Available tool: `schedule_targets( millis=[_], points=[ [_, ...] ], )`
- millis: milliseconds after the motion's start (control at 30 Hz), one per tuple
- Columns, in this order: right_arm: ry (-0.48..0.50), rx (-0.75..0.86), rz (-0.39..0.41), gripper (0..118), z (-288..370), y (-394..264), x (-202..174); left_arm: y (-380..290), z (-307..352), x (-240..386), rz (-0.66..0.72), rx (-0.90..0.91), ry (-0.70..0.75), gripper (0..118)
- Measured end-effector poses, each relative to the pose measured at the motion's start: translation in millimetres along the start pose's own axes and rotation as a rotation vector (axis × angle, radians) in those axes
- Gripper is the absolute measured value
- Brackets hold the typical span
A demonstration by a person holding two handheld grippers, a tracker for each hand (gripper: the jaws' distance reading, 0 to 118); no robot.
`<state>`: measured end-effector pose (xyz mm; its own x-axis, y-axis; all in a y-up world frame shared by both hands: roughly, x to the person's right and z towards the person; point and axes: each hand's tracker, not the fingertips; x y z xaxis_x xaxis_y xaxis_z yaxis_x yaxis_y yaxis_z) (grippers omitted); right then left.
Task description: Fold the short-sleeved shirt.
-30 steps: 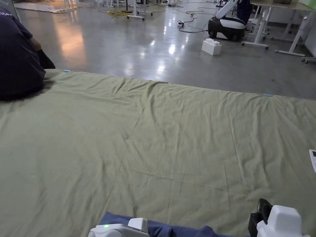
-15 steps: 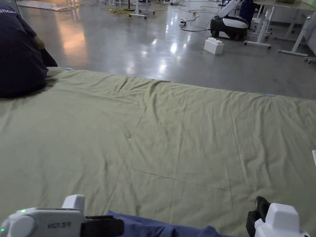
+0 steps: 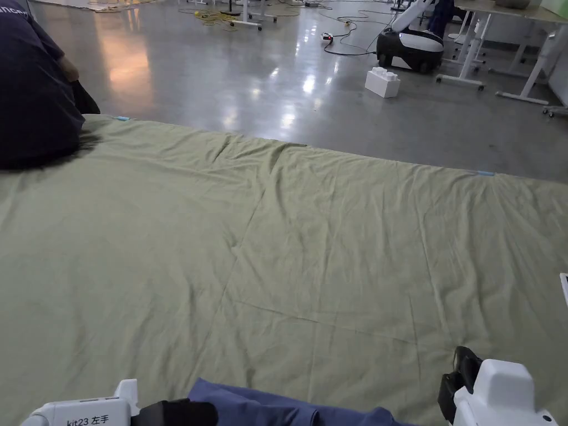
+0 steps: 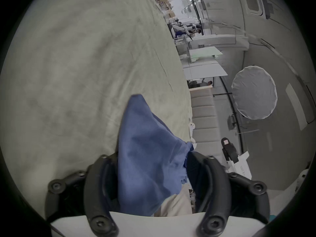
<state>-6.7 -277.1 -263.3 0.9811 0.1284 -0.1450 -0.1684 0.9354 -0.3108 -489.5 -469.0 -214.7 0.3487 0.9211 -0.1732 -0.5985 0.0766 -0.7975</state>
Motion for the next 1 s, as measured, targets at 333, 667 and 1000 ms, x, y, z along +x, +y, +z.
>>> schedule_targets(
  millis=[333, 667, 1000],
  points=[
    [0.001, -0.016, -0.007, 0, 2, -1, 0, -27, -12, 49, -0.134, -0.019, 0.120, 11],
    [0.004, -0.020, 0.000, 0, 2, -2, -1, 21, 54, 89, -0.295, 0.060, 0.295, 11],
    [0.028, -0.010, 0.002, 0, 0, 0, -8, 24, 97, 147, -0.456, 0.128, 0.635, 11]
  ],
)
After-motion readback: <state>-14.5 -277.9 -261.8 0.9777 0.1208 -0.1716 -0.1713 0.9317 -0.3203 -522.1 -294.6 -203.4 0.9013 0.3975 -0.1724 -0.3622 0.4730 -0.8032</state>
